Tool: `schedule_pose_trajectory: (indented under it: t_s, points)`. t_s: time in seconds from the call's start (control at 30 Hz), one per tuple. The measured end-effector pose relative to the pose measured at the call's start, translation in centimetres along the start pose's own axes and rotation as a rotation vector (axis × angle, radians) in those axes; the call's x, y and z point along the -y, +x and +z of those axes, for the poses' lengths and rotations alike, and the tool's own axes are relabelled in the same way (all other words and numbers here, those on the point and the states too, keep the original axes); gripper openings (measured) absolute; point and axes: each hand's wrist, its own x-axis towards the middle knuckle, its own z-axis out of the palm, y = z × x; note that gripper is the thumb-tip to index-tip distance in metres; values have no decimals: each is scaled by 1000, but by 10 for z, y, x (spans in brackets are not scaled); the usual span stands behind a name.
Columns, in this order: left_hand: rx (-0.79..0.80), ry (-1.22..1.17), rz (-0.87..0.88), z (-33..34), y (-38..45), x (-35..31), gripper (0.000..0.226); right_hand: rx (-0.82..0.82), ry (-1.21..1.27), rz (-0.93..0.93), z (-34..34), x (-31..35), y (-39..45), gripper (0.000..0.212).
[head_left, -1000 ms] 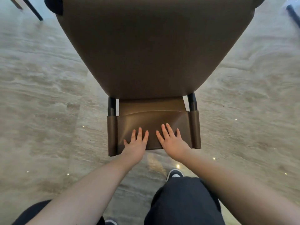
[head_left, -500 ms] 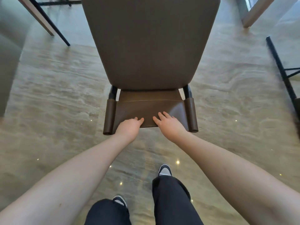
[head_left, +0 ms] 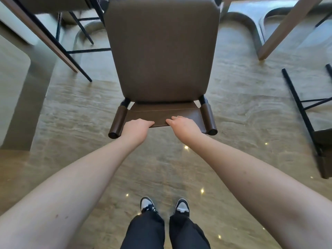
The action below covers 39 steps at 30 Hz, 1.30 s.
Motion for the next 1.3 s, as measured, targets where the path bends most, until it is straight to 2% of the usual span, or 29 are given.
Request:
schedule_pose_trajectory:
  t_s: [0.27,0.43,0.57,0.73,1.0,1.3]
  points:
    - [-104,22,68,-107,29,27,63,-78,66,76,-105,-11,36,45]
    - [-121,39,117,-164,54,39,55,-109,75,113,-159,-19,57,41]
    - [-131,36,132,-209,78,50,56,-131,74,120,-199,-30,82,45]
    - [-138,50,120,-268,106,57,54,-181,52,71,-242,-57,119,56]
    - [-185,50,18,-345,164,74,50,-250,64,10,-319,-94,187,47]
    - [-300,-7,-44,-381,229,84,52,-319,18,-19,-374,-126,249,54]
